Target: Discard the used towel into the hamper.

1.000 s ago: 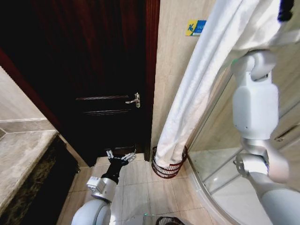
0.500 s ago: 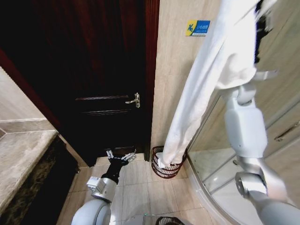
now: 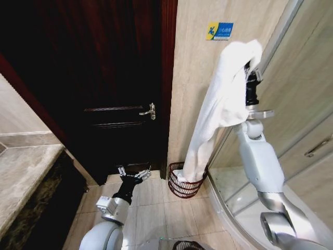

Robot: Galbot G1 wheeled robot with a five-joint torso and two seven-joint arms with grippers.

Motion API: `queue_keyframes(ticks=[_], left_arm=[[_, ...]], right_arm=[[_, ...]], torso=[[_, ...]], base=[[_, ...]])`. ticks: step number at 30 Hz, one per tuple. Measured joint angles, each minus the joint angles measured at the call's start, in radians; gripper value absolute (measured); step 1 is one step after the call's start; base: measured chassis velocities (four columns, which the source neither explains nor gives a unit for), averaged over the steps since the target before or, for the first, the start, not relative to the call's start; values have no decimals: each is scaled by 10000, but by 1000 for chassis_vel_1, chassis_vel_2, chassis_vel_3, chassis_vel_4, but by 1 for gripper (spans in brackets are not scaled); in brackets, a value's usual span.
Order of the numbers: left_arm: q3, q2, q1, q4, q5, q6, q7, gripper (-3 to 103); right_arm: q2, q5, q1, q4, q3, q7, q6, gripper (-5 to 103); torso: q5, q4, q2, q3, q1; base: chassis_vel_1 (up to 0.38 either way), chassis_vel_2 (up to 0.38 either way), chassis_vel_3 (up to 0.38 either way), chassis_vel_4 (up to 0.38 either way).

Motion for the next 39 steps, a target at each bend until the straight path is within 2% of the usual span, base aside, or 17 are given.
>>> queue_keyframes(ticks=[15,31,39], left_arm=[[0,0,0,0,0,0,0,100],[0,-1,0,0,0,0,0,100],[0,0,0,0,0,0,0,100]], right_arm=[[269,77,-1336,216,44,-60,111,7],[678,236,-2837,112,430,211,158,7],[755,366,-3109,114,479,-73,356,7]], torso=[[-4,1,1,0,0],[-2,1,1,0,0],[-3,1,1,0,0]], base=[[0,0,0,0],[0,0,0,0],[0,0,0,0]])
